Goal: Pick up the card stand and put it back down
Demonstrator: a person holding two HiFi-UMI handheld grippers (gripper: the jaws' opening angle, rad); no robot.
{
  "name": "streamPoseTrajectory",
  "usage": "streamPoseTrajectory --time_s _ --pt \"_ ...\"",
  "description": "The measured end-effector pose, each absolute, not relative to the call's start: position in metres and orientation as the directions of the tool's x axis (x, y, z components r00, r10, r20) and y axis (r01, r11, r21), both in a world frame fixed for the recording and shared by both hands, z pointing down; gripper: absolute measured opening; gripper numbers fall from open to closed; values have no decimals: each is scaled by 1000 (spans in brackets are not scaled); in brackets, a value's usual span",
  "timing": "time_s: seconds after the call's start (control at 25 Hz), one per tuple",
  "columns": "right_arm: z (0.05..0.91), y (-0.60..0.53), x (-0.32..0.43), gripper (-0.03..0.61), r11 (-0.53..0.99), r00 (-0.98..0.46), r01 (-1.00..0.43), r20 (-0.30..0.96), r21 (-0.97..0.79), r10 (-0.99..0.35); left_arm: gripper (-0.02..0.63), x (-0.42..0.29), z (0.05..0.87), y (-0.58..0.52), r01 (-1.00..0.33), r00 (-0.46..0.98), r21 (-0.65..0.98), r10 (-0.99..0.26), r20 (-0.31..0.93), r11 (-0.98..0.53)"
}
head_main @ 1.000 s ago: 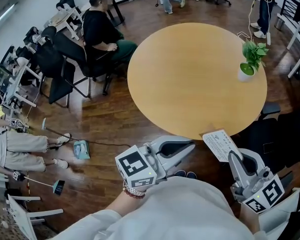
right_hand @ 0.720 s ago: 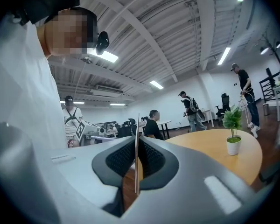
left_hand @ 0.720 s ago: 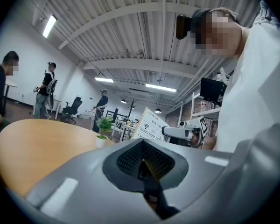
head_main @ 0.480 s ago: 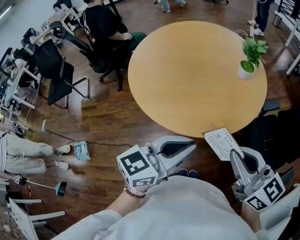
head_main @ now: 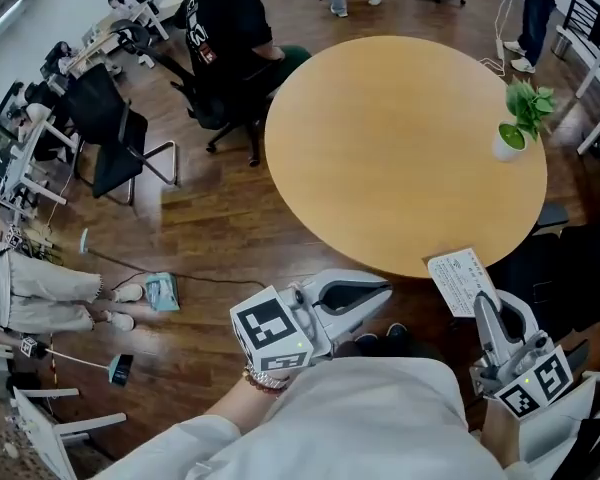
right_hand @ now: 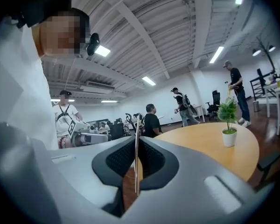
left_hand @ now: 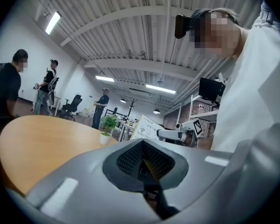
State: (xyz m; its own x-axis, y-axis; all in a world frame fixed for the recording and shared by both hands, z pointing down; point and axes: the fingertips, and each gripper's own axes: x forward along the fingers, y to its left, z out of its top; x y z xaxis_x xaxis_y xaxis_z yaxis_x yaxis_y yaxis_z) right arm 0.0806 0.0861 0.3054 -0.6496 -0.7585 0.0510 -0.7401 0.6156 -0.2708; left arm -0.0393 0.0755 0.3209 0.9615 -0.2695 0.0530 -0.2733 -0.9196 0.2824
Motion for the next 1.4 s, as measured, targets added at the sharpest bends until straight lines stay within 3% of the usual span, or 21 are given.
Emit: streamPoseTrajectory --time_s 0.2,0.4,0.68,0.92,1.12,1.4 --pt "327 44 104 21 579 -633 -748 86 -323 -769 0 -33 338 63 -270 963 316 -254 91 -910" --pt "382 -48 134 21 562 -632 -753 139 -342 -763 0 -18 354 0 -354 935 327 -333 122 -876" --pt "422 -206 133 21 654 -739 -666 199 -358 -643 0 -3 339 -90 -462 884 327 -457 97 -824" --pt "493 -334 148 23 697 -798 -602 321 -390 -510 0 45 360 -133 -453 883 228 -398 249 -862" --pt "538 -394 120 23 741 -824 -559 347 -372 -447 0 51 364 -158 -492 870 384 -446 208 -781" --pt "562 -451 100 23 781 -834 -535 353 -323 -425 0 33 389 -202 -534 843 477 -482 238 -699"
